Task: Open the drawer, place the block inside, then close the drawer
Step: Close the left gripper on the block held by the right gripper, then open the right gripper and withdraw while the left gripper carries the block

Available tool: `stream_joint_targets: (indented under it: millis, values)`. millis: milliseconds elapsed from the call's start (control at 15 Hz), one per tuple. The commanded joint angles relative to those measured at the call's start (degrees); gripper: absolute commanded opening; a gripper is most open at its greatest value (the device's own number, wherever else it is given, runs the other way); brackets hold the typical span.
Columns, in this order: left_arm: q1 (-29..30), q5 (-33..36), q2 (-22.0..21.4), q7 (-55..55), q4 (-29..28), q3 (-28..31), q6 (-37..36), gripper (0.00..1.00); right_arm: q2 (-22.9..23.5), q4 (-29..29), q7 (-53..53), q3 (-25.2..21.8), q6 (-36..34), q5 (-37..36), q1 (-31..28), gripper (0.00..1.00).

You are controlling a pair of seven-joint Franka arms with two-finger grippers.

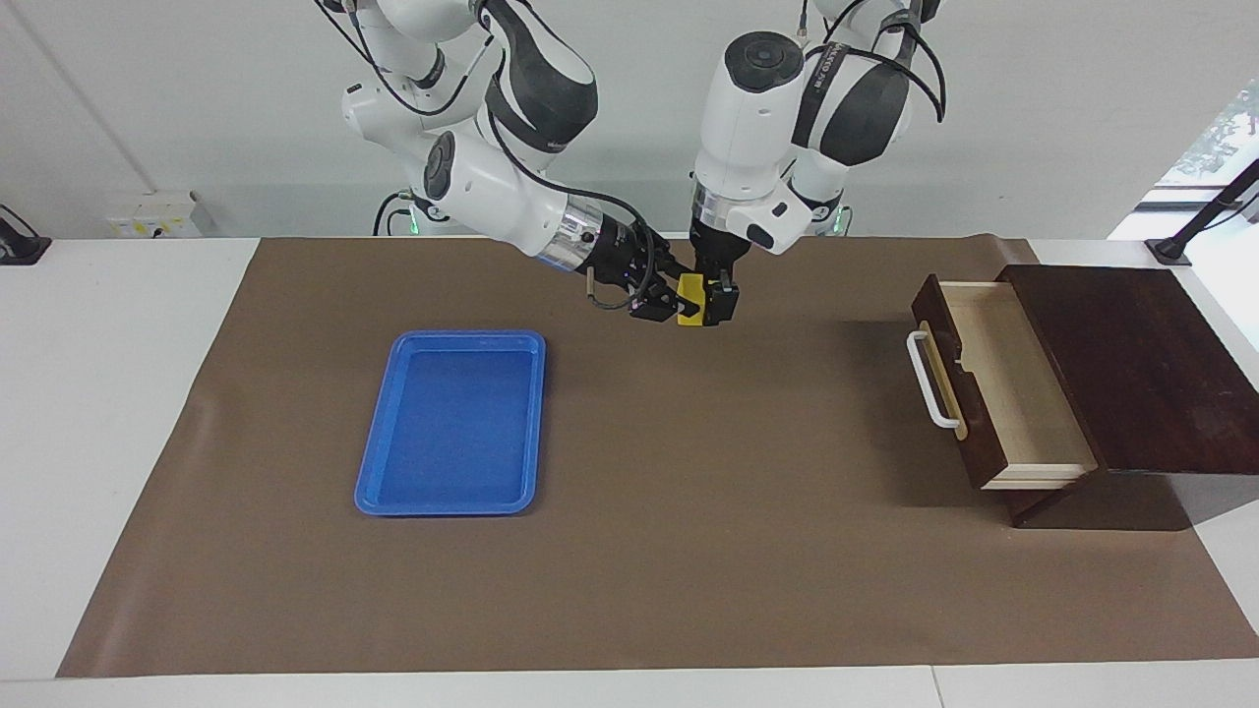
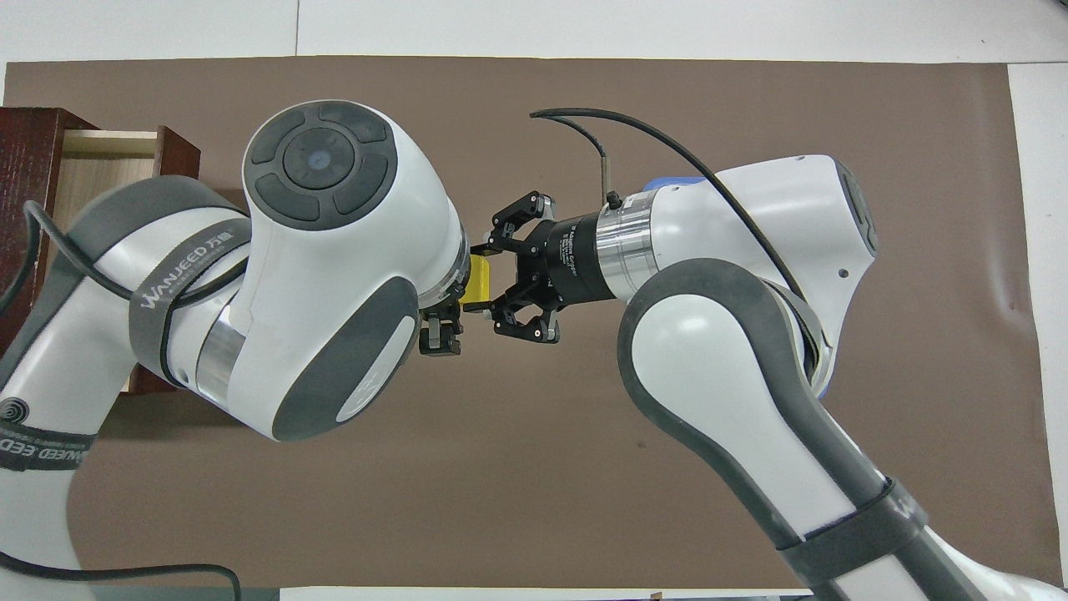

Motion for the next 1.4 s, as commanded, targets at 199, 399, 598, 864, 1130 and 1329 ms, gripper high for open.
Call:
stream_joint_targets:
  millis: [199, 399, 598, 864, 1130, 1329]
  values:
    - [0.0, -0.6, -0.2, 0.2, 0.9, 0.5, -0.7, 0.00, 0.4, 0.9, 1.4, 0.3, 0.3, 1.0, -0.3, 0.00]
    - [0.4, -0.8, -0.8, 0.3, 0.6, 0.7, -0.6, 0.00, 0.4, 0.9, 1.4, 0.3, 0.4, 1.0, -0.2, 0.00]
    - [0.4, -0.8, -0.8, 1.1, 0.6, 0.8, -0.9, 0.00, 0.4, 0.9, 1.7, 0.3, 0.5, 2.2, -0.2, 0.00]
    - [0.8, -0.7, -0.8, 2.1, 0.2, 1.0, -1.0, 0.00, 0.4, 0.9, 4.7, 0.2, 0.3, 3.1, -1.2, 1.00]
    - [2.6, -0.2, -1.2, 3.2, 0.2, 1.1, -2.6, 0.00, 0.4, 1.3, 4.9, 0.0, -0.3, 2.9, -1.4, 1.00]
    - [6.3, -0.1, -2.4, 9.0, 0.0, 1.5, -6.7, 0.00, -0.2, 2.6, 4.5, -0.6, -3.0, -1.7, -5.9, 1.00]
